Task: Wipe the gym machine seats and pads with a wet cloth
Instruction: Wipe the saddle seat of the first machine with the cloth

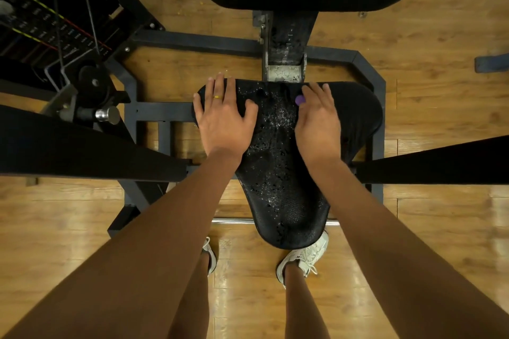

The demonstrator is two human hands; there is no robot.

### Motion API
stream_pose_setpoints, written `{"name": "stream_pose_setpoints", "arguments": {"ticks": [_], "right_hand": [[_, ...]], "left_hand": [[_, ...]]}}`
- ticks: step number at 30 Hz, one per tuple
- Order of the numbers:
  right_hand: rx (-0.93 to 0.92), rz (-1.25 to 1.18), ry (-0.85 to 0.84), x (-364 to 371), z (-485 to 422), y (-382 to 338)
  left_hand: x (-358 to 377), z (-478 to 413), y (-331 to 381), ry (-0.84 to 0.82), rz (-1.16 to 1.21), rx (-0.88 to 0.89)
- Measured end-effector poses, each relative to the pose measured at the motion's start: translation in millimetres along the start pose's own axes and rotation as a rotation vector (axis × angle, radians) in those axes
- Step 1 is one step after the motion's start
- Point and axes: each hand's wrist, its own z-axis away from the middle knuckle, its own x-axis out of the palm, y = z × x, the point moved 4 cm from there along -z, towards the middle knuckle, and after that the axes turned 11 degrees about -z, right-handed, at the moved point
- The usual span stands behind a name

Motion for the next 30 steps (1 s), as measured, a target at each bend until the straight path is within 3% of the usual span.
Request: {"name": "stream_pose_setpoints", "arguments": {"ticks": [10, 17, 25, 30], "right_hand": [[-0.099, 0.043, -0.14, 2, 168, -20], [0.043, -0.028, 0.013, 7, 113, -24], [-0.06, 0.078, -0.068, 16, 210, -33], [-0.15, 0.086, -0.082, 12, 220, -29]], "left_hand": [[-1, 0, 0, 0.004, -0.02, 0.01], [-1, -2, -1, -0.004, -0.014, 0.008], [0, -3, -2, -0.015, -0.032, 0.019], [-1, -2, 2, -0.027, -0.015, 0.025]]}}
